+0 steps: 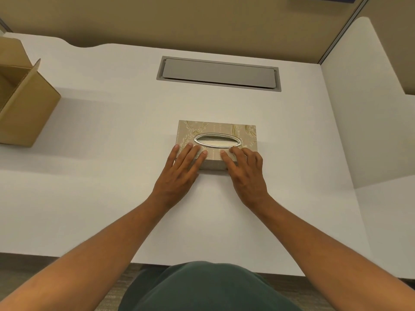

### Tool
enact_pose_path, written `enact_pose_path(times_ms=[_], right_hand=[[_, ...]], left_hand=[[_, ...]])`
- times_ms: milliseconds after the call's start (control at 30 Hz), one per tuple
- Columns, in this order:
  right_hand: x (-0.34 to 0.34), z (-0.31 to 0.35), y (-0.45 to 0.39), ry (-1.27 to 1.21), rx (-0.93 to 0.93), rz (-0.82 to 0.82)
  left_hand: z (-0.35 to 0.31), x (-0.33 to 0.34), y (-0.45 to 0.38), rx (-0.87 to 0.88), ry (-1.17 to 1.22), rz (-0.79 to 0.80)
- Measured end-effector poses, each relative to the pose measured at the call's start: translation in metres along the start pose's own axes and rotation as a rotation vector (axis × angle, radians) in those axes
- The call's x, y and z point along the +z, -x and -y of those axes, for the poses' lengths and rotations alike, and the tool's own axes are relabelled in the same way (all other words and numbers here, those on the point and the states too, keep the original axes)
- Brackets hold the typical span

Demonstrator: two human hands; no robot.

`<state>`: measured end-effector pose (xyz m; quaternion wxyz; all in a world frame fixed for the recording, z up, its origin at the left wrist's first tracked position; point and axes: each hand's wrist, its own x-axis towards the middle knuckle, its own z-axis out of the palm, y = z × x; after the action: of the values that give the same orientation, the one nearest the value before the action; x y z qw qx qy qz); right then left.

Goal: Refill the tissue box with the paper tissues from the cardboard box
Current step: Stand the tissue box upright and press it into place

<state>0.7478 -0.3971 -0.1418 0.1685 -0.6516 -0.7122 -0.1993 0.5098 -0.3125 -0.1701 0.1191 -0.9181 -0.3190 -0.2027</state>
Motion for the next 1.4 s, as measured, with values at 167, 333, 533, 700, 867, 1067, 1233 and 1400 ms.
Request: enact_pose_path(times_ms=[167,333,533,700,867,1067,1233,1400], right_hand=[[-0.007,0.006,-0.003,-0.029,0.044,0.045],[-0.018,0.007,-0.012,-0.102,0.133,0.12],[-0.021,-0.003,-0.032,-0.051,0.182,0.419],[-0.017,-0.008,-0.048,-0.075,0.2,0.51],[-0.011,-0.015,-0.07,-0.081,0.217,0.542],[0.005,-0.033,-0.104,-0.076,0.214,0.553],[0.015,-0.045,-0.126,-0.075,0.209,0.571],[0.024,-0.048,-0.134,-0.074,0.216,0.565]], left_hand=[[-0.004,-0.01,-0.004,-0.027,0.041,0.034],[-0.004,-0.023,-0.026,-0.102,0.129,-0.004],[0.011,-0.028,-0.062,-0.187,0.116,0.293],[0.025,-0.022,-0.08,-0.189,0.137,0.452],[0.042,-0.011,-0.1,-0.171,0.187,0.465],[0.061,0.001,-0.134,-0.171,0.177,0.484],[0.071,0.008,-0.156,-0.2,0.171,0.505],[0.079,0.013,-0.165,-0.173,0.149,0.51]])
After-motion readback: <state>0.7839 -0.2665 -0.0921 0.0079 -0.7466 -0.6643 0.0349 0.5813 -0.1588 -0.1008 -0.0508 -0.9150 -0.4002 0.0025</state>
